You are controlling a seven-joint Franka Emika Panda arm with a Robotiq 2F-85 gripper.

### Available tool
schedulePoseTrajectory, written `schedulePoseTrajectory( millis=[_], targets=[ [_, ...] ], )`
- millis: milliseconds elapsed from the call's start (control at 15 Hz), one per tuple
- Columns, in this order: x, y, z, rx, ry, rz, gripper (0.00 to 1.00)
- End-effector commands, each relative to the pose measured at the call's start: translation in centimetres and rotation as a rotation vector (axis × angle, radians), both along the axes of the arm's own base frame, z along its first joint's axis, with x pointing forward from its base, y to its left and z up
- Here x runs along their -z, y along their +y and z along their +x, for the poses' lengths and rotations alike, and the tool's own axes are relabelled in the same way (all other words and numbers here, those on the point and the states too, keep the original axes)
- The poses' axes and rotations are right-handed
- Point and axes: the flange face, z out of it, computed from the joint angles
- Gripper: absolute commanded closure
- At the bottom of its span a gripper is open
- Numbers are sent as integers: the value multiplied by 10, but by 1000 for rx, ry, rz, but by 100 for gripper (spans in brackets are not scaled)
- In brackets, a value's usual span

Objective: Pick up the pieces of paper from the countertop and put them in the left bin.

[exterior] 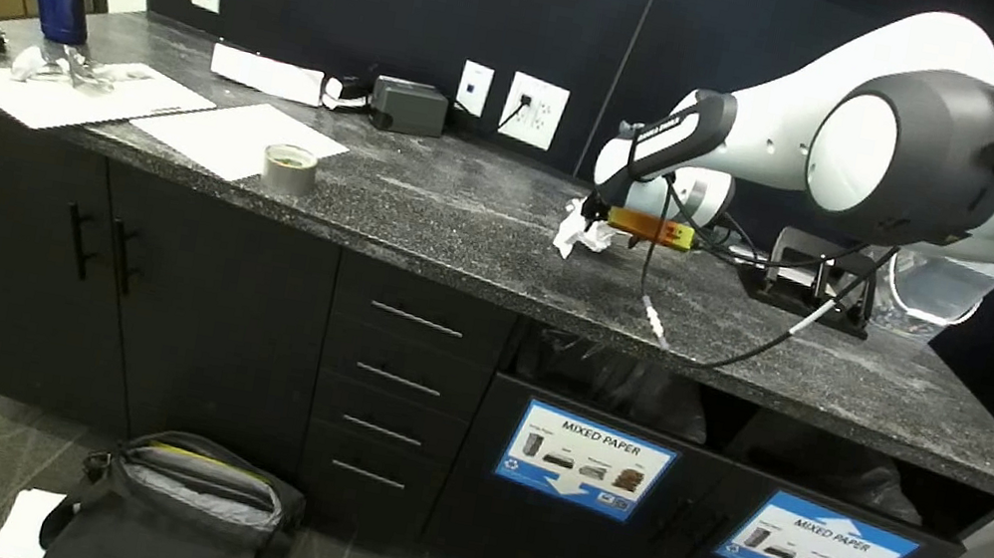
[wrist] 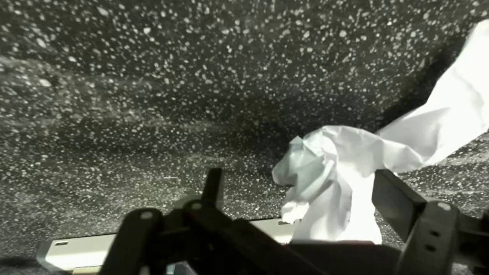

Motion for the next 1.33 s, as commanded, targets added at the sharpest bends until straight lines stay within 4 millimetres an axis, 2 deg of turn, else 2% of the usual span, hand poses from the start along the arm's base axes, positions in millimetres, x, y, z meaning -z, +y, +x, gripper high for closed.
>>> schedulePoseTrajectory(
  millis=[0, 133, 200, 267, 333, 467, 533, 600, 667, 733, 867, 933, 1067, 1200, 1267],
  targets=[
    [7, -1, 18, -8, -24, 4, 26],
    [8, -2, 22, -11, -7, 0, 42],
    [19, -1, 21, -16, 1, -6, 49],
    [21, 0, 22, -17, 9, -9, 57],
    [13, -1, 25, -17, 10, -9, 65],
    [21, 1, 25, -24, 11, -16, 81],
    [14, 1, 27, -25, 13, -13, 87],
    [16, 2, 28, -28, 11, -15, 91],
    [20, 5, 27, -33, 17, -22, 93],
    [15, 5, 28, -36, 25, -28, 93],
    [26, 8, 22, -47, 66, -83, 90],
    [20, 6, 20, -48, 90, -118, 93],
    [22, 4, 10, -43, 153, -194, 91],
    [12, 0, -1, -36, 215, -254, 91],
    [15, -1, -10, -25, 250, -286, 91]
  ],
)
